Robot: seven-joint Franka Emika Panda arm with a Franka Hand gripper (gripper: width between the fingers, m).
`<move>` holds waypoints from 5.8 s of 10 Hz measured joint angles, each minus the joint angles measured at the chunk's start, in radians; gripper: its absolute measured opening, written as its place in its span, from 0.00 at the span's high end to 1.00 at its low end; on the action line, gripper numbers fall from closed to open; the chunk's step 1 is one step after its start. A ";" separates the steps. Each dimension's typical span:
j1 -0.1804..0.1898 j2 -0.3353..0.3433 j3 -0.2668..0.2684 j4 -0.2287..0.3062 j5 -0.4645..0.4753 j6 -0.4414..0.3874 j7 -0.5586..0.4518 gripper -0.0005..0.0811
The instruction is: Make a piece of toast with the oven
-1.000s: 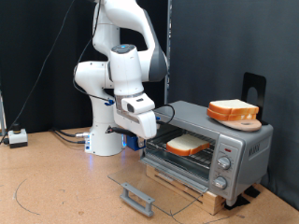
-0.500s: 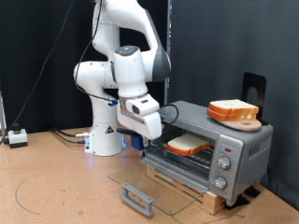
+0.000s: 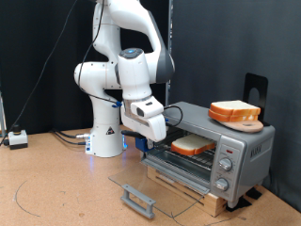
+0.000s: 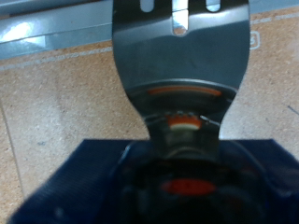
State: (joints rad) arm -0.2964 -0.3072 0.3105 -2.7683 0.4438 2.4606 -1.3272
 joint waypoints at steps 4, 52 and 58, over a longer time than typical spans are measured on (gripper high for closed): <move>-0.052 0.000 -0.116 0.018 0.072 -0.069 -0.067 0.51; 0.088 -0.571 0.021 -0.020 0.499 -0.653 -0.071 0.00; -0.017 -0.508 -0.106 0.001 0.400 -0.658 -0.193 0.00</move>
State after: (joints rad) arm -0.3136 -0.8152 0.2047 -2.7672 0.8434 1.8026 -1.5198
